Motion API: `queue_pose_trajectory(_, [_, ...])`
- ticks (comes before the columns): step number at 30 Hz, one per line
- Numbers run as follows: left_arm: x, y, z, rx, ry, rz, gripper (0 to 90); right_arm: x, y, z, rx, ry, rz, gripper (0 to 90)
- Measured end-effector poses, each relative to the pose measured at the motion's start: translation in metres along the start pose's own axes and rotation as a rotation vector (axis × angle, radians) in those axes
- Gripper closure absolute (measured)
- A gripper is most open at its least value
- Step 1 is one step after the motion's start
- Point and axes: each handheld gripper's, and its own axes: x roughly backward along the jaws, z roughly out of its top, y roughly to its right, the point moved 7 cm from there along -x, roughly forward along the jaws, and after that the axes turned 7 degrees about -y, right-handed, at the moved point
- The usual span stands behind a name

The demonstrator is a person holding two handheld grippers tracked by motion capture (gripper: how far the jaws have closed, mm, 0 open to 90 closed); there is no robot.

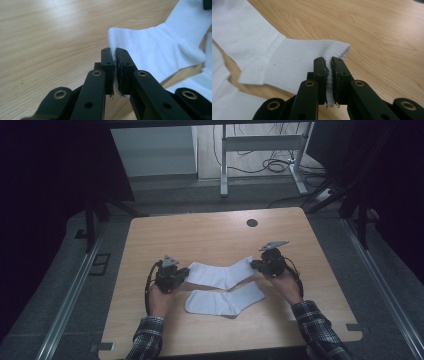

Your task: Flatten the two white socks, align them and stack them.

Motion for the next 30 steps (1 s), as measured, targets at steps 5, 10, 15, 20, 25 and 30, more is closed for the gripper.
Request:
queue_pose_trajectory(5, [0.021, 0.01, 0.003, -0.04, 0.005, 0.002, 84.9, 0.018, -0.007, 0.0, 0.023, 0.017, 0.021, 81.3])
queue_pose_trajectory(10, [0.039, 0.025, -0.002, -0.078, 0.003, -0.009, 84.9, 0.035, -0.016, -0.006, 0.044, 0.026, 0.052, 81.3])
queue_pose_trajectory(15, [0.051, 0.038, -0.015, -0.099, -0.009, -0.027, 84.8, 0.048, -0.027, -0.018, 0.067, 0.015, 0.077, 81.3])
queue_pose_trajectory(20, [0.052, 0.048, -0.034, -0.118, -0.04, -0.04, 84.7, 0.053, -0.038, -0.032, 0.091, -0.016, 0.1, 81.3])
queue_pose_trajectory(25, [0.042, 0.053, -0.052, -0.113, -0.077, -0.051, 84.7, 0.046, -0.045, -0.045, 0.115, -0.067, 0.108, 81.2])
queue_pose_trajectory(30, [0.029, 0.051, -0.064, -0.119, -0.121, -0.03, 84.6, 0.03, -0.042, -0.052, 0.104, -0.101, 0.101, 81.0])
